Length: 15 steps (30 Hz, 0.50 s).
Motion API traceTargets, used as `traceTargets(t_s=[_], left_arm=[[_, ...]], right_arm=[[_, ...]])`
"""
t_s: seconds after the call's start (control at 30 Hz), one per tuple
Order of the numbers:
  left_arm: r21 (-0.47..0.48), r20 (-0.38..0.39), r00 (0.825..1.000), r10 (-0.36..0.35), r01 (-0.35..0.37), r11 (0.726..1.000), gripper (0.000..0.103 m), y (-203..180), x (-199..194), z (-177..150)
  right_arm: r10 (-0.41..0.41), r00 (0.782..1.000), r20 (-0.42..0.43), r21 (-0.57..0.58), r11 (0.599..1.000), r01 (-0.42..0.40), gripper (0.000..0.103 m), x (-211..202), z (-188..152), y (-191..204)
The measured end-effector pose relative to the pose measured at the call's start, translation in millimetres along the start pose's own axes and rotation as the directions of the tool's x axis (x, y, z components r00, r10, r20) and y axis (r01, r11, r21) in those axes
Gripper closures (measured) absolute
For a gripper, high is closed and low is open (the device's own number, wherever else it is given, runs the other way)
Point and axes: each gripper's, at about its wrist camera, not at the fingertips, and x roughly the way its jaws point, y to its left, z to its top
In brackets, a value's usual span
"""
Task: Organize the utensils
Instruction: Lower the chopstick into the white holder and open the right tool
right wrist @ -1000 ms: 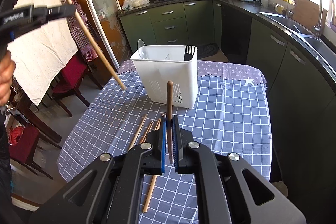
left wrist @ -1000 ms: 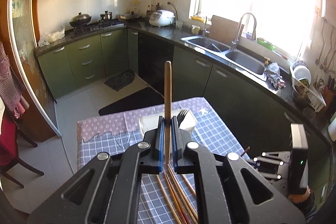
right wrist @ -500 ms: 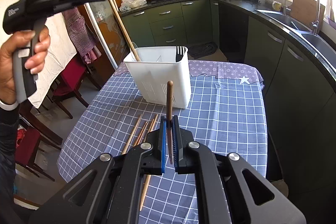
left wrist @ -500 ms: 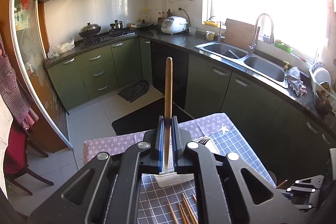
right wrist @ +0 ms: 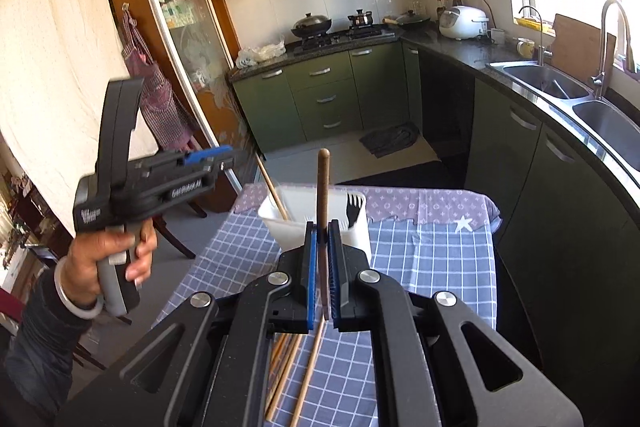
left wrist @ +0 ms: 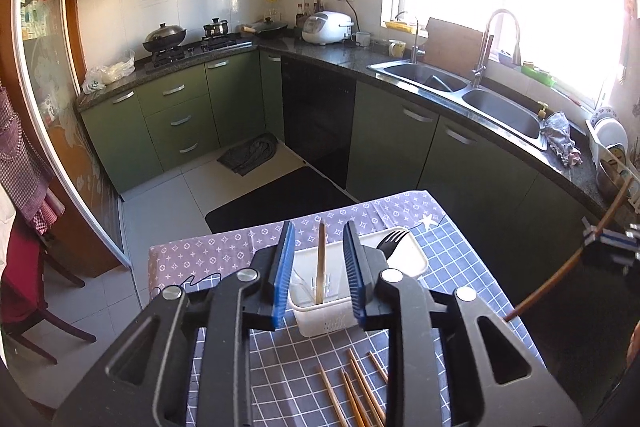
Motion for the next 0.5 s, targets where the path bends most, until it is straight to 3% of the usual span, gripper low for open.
traceTargets(t_s=[0.23, 0.37, 0.5], left_arm=[[-0.005, -0.001, 0.999, -0.036, 0.036, 0.999, 0.075, 9.0, -39.7, -29.0], [-0.005, -0.051, 0.997, -0.055, 0.055, 0.998, 0.075, 13.5, -48.5, -55.4], [-0.01, -0.105, 0.992, -0.066, 0.065, 0.998, 0.075, 16.8, -50.2, -74.6]], right_arm=[[-0.049, 0.993, 0.109, 0.048, 0.998, 0.044, 0.097, 15.4, 66.7, -1.2], [-0.082, 0.995, 0.065, 0.062, 0.995, 0.078, 0.097, 53.3, 77.1, -7.2], [-0.097, 0.995, 0.002, 0.055, 0.994, 0.096, 0.097, 86.2, 67.1, -9.5]])
